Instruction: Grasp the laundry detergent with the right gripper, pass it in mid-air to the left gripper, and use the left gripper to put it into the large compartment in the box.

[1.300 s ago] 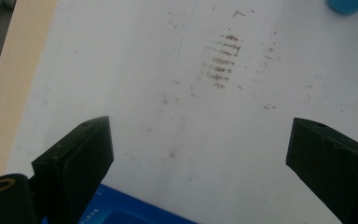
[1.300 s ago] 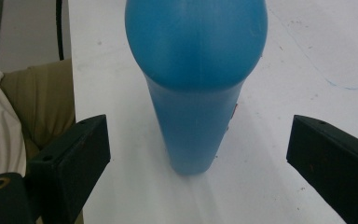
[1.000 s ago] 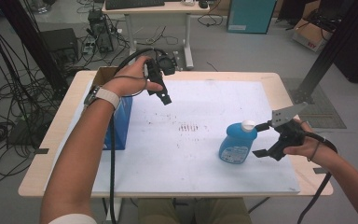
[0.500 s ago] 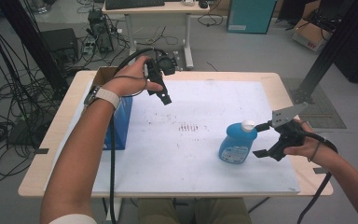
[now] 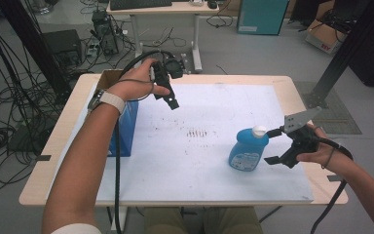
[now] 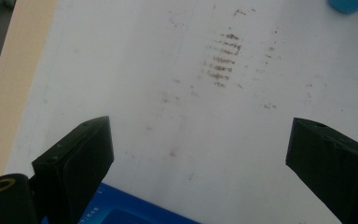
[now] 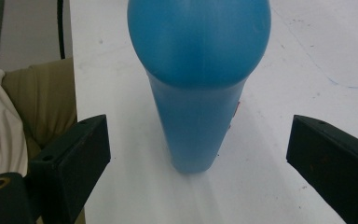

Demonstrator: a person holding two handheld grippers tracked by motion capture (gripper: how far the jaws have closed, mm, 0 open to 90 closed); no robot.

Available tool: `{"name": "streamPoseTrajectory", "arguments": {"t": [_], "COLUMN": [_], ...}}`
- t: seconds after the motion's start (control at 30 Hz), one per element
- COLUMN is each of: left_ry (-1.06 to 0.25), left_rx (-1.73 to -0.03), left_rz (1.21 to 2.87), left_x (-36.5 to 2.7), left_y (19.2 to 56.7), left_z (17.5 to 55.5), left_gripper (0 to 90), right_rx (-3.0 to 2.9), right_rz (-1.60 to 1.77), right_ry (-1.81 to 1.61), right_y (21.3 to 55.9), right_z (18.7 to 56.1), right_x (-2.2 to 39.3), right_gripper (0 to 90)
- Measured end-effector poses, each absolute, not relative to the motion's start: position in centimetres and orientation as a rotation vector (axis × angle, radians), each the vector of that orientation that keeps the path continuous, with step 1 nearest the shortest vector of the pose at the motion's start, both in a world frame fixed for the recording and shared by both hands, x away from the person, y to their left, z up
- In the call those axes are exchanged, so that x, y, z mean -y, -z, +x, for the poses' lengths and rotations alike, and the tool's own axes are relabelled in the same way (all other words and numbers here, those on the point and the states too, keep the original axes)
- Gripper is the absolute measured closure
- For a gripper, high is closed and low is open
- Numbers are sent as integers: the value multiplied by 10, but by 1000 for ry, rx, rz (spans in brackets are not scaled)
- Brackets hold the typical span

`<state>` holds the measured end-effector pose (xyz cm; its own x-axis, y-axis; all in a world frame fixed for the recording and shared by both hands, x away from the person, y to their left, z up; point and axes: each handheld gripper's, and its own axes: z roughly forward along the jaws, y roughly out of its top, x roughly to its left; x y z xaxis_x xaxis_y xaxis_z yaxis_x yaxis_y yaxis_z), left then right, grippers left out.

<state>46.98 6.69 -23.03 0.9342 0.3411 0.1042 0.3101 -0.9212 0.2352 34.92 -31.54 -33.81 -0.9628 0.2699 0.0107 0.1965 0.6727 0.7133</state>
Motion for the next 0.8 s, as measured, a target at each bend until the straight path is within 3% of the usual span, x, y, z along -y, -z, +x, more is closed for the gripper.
{"name": "streamPoseTrajectory", "arguments": {"t": [0.8], "left_ry": [-219], "left_rx": [-480], "left_rz": [2882], "left_x": [-68], "left_y": [230], "left_z": [470], "left_gripper": [79], "right_rx": [-2785], "right_rz": [388], "right_ry": [-1173], "right_y": [339], "right_z": [349], "right_x": [315], "right_gripper": [62]}}
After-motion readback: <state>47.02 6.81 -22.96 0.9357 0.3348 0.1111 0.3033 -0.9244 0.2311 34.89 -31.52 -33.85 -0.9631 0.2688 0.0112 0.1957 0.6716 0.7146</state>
